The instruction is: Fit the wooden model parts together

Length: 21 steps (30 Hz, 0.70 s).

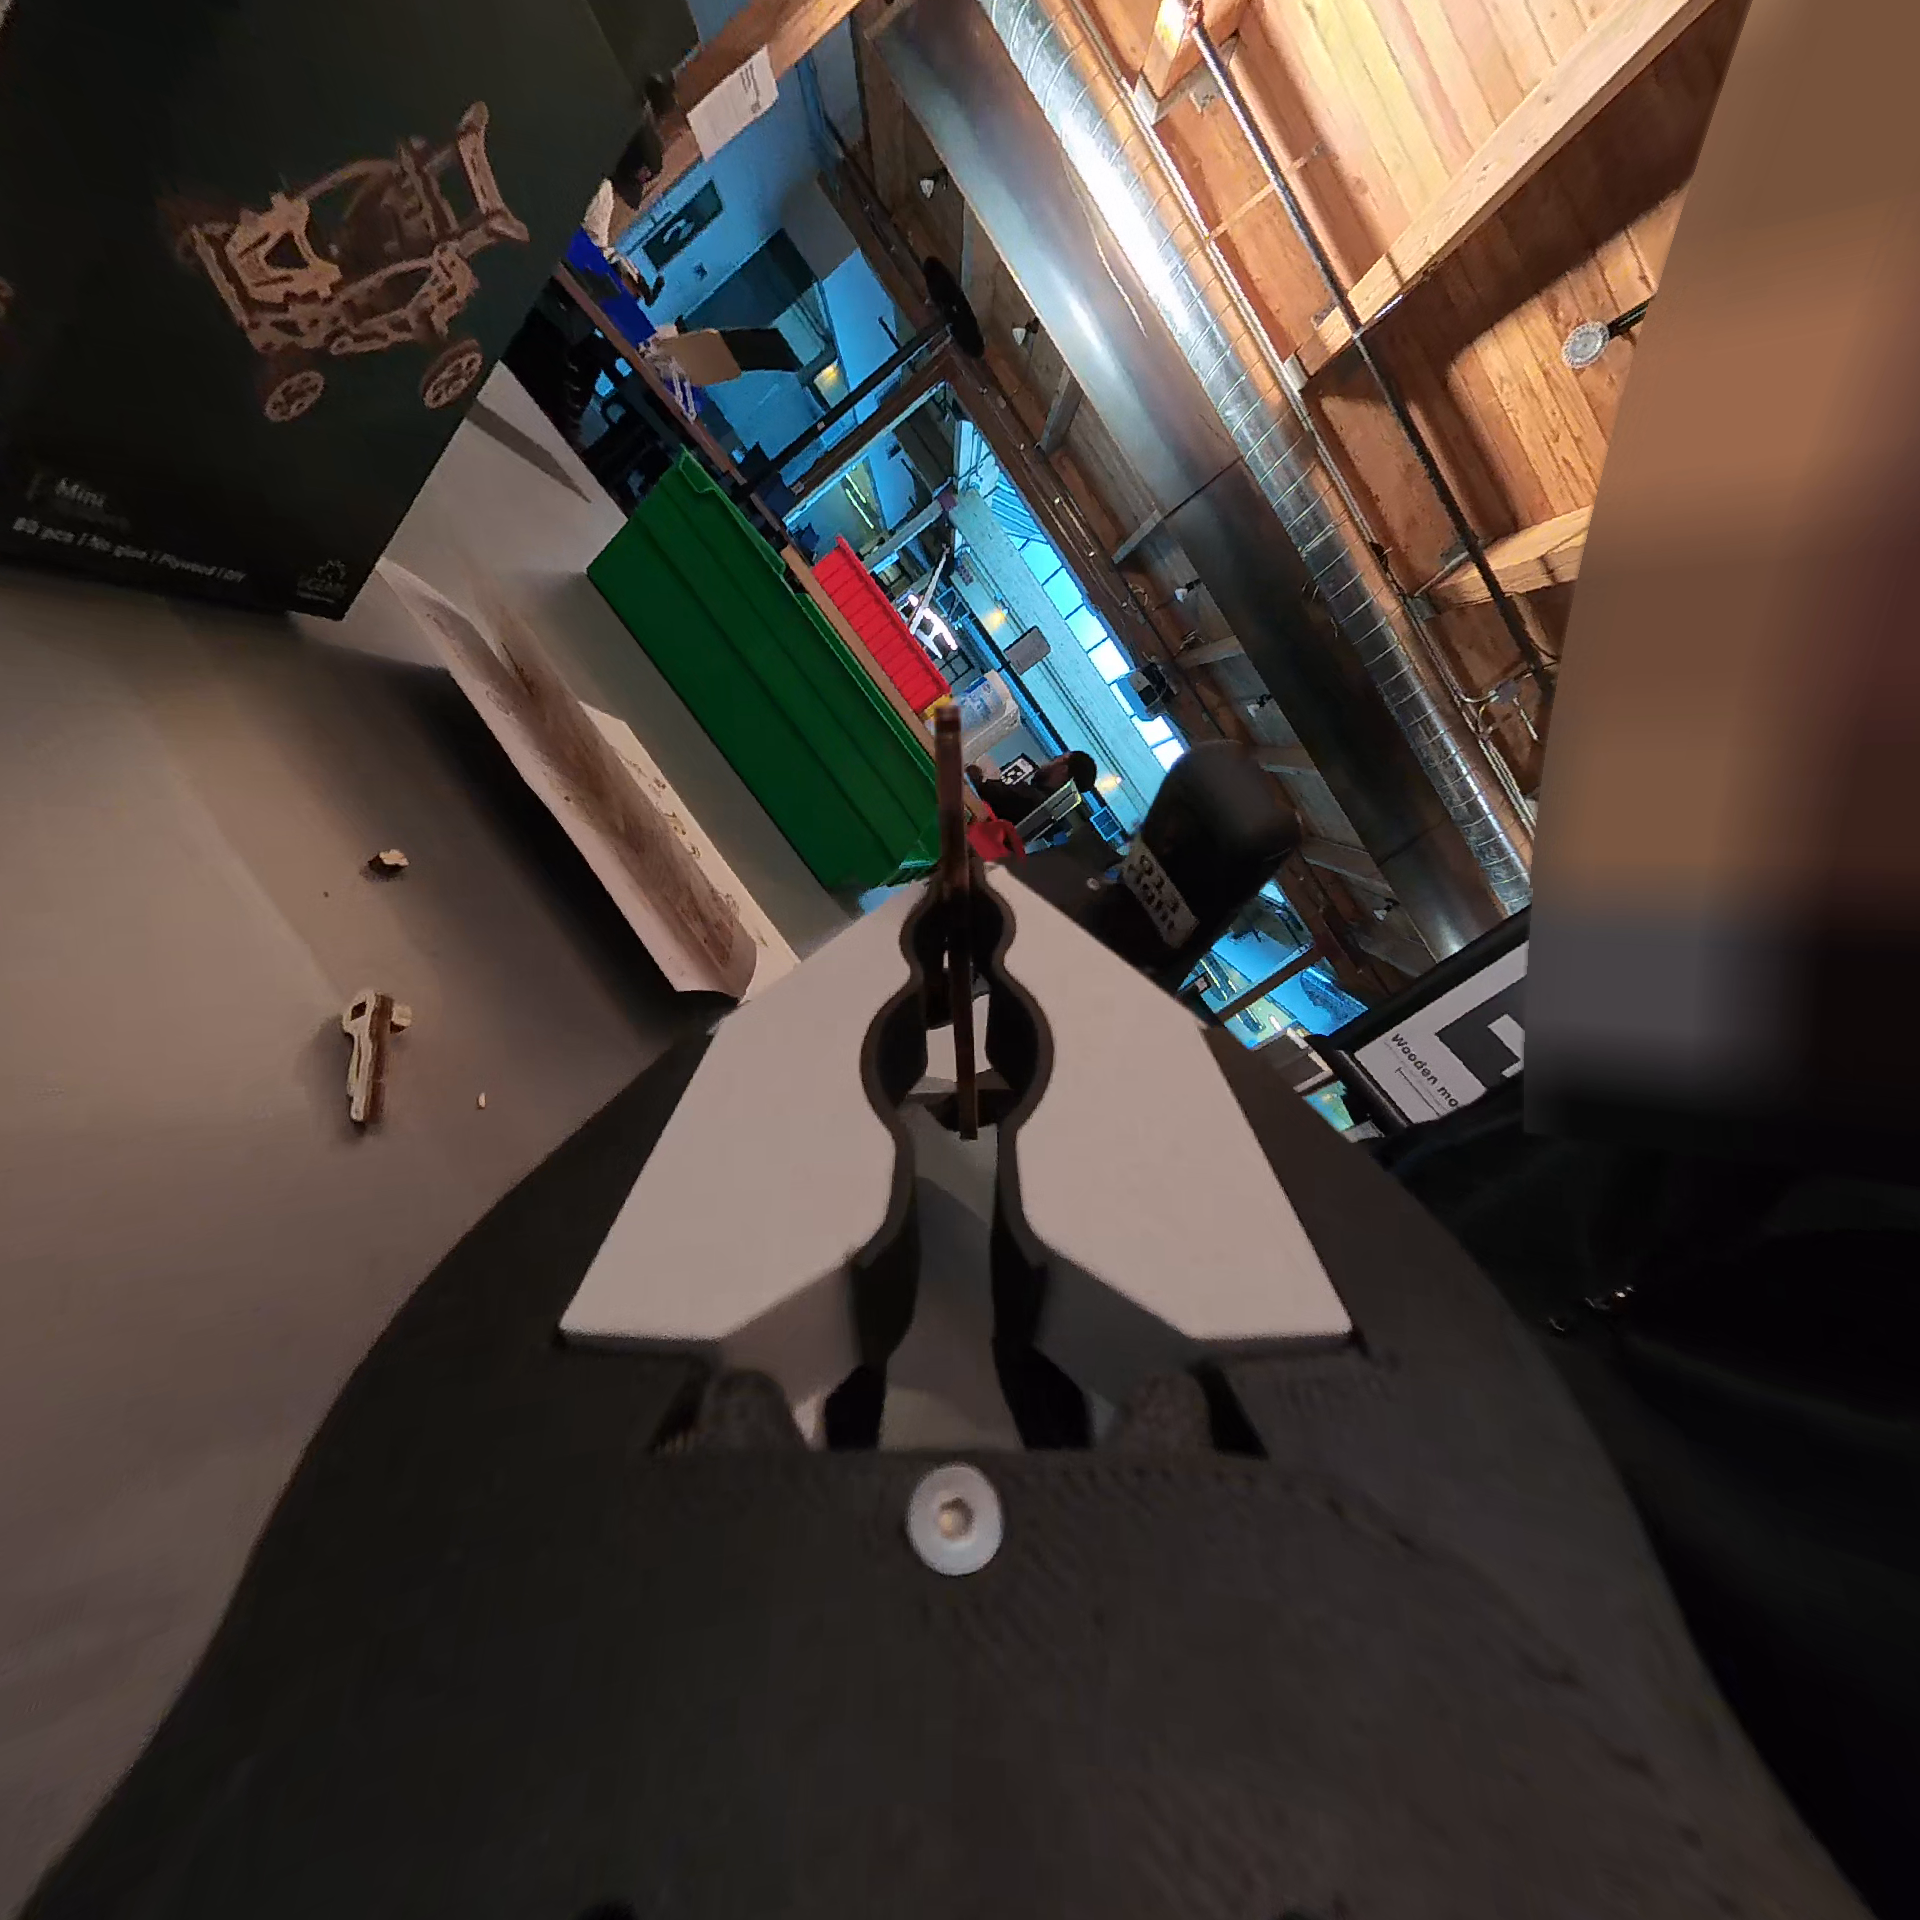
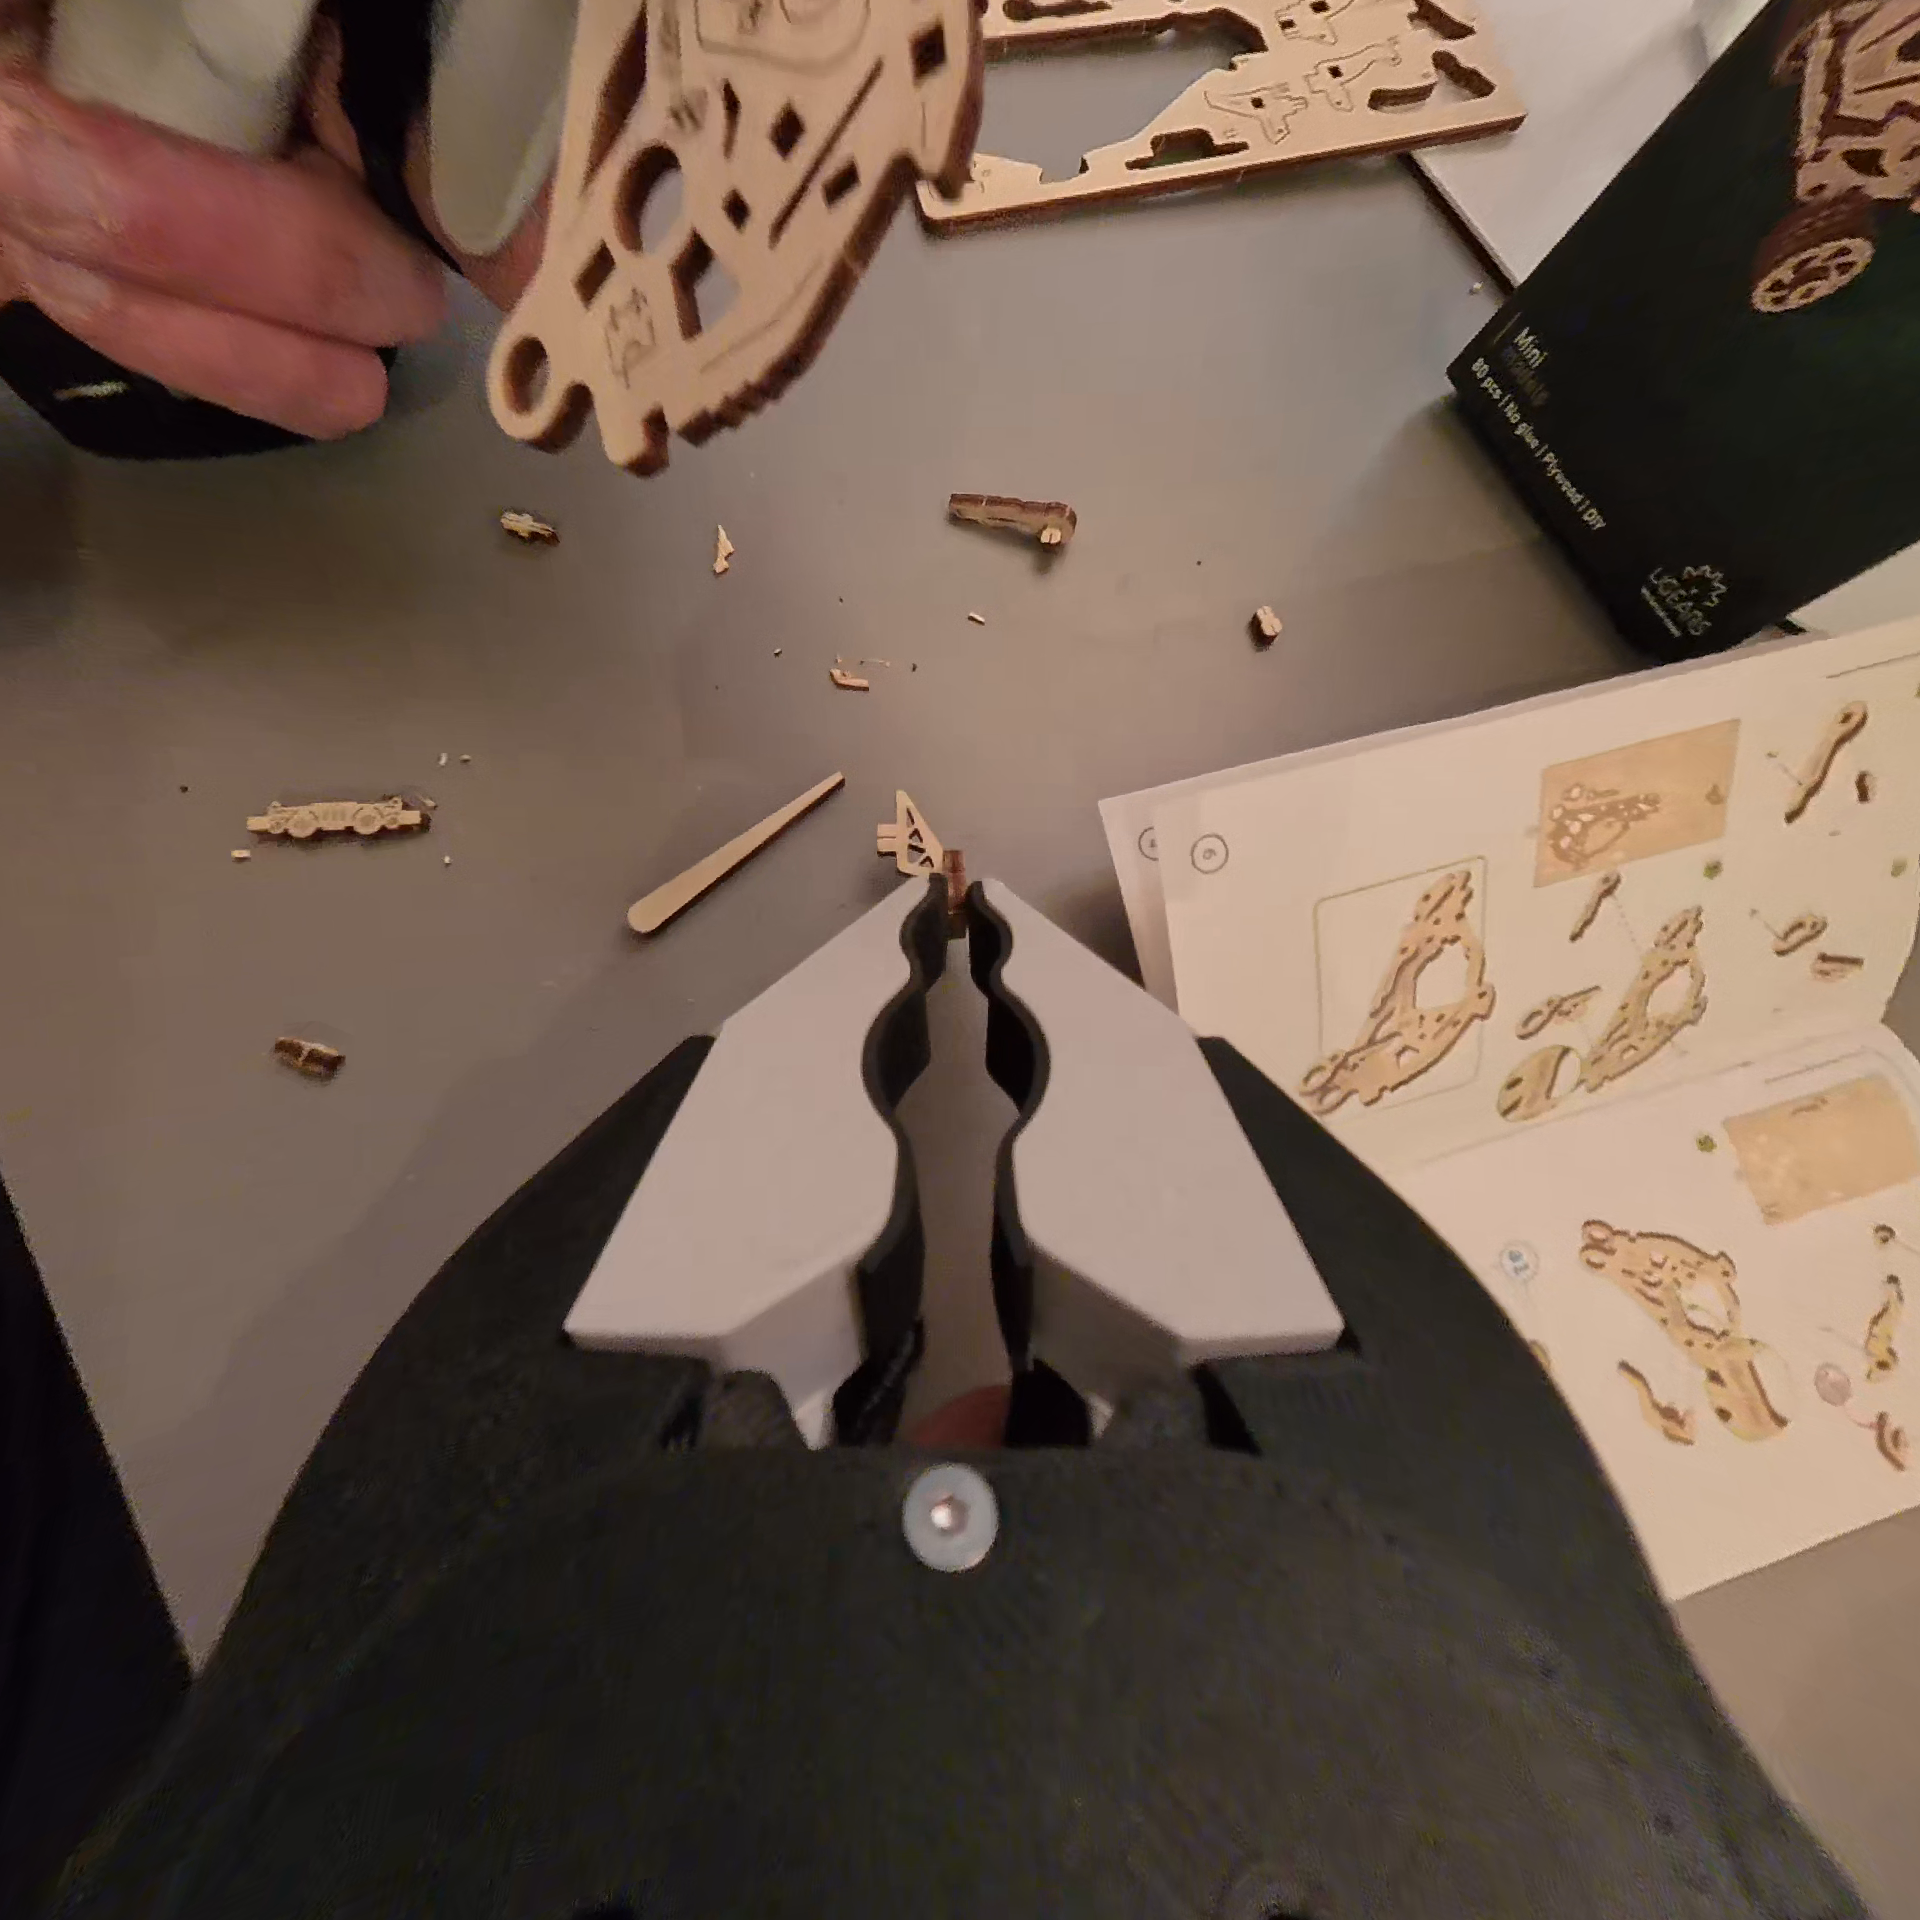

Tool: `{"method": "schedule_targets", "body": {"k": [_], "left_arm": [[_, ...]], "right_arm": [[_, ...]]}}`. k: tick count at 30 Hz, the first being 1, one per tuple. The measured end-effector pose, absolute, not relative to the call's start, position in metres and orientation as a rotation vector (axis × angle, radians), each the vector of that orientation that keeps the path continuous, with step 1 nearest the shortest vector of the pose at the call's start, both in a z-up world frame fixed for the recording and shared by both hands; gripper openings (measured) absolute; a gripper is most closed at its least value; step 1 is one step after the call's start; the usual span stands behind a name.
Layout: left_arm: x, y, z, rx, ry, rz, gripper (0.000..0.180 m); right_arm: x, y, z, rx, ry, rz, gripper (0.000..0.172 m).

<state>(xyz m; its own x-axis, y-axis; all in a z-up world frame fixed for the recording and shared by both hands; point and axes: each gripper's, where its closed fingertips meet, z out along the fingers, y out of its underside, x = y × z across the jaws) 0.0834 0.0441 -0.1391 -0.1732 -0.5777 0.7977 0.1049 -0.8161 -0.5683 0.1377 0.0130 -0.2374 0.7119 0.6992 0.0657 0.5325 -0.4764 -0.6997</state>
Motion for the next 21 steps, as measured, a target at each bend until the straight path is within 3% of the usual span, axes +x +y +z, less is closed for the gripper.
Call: {"method": "schedule_targets", "body": {"k": [1, 21], "left_arm": [[0.086, 0.043, -0.140, -1.655, 0.542, -2.038, 0.002], [0.147, 0.019, -0.158, -1.792, 0.514, -2.026, 0.001]], "right_arm": [[0.139, 0.011, -0.236, -2.196, -0.917, 0.300, 0.001], [0.200, -0.028, -0.177, -1.986, -0.623, 0.159, 0.000]]}}
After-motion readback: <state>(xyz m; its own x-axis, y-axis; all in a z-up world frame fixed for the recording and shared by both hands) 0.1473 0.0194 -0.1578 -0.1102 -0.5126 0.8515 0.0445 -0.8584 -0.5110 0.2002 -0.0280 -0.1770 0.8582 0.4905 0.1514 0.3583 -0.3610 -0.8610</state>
